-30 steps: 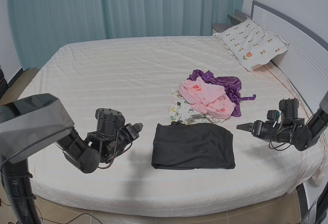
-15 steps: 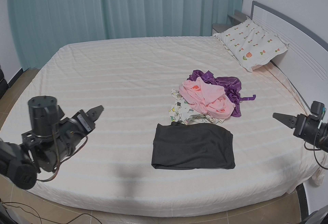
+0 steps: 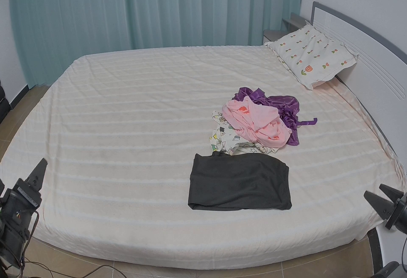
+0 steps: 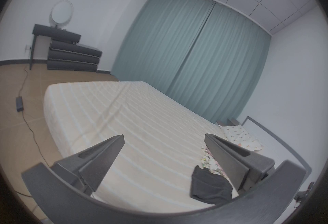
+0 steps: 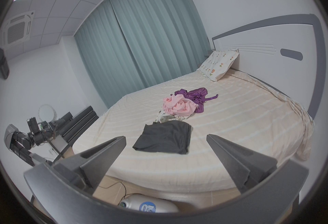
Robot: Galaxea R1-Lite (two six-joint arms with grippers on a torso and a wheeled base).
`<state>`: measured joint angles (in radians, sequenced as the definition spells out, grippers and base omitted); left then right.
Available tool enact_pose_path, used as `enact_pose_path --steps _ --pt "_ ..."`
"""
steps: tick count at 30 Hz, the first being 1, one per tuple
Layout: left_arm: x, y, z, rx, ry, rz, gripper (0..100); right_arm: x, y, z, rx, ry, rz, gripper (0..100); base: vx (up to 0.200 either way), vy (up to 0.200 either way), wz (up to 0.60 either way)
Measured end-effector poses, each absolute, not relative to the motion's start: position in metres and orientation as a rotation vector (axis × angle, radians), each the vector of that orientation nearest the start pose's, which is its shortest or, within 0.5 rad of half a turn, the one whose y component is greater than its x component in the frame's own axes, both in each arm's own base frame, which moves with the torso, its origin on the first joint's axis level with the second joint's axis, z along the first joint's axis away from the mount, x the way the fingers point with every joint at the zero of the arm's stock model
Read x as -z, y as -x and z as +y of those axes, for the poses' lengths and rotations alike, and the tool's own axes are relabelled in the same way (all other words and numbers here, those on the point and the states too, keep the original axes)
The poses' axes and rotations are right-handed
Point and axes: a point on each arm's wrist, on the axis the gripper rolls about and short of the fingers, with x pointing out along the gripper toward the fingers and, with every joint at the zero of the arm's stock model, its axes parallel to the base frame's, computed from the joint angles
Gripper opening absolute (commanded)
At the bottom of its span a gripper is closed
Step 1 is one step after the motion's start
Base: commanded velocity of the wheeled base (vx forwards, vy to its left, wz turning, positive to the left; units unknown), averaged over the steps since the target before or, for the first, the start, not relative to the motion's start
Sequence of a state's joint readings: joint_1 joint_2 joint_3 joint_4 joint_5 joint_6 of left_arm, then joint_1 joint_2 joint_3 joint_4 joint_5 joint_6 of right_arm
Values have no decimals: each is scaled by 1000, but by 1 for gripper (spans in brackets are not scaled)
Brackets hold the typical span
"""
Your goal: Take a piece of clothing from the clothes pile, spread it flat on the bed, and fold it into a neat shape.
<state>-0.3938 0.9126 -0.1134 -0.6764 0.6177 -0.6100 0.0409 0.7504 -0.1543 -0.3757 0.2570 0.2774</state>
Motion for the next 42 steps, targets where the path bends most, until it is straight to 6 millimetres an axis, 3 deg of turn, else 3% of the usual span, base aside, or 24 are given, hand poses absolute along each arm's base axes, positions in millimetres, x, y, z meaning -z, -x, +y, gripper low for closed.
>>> enact_pose_path --steps 10,21,31,42 --pt "-137 -29 6 -400 417 -59 100 -110 -22 7 -282 -250 260 100 0 0 0" --pt "-124 7 17 -574 247 -201 100 -86 12 5 -288 -216 163 100 0 0 0" --pt "-110 27 15 -654 161 -258 100 -85 23 5 -230 -186 30 100 0 0 0" --pt "-92 28 13 -587 162 -158 100 -83 24 3 -145 -126 -7 100 0 0 0"
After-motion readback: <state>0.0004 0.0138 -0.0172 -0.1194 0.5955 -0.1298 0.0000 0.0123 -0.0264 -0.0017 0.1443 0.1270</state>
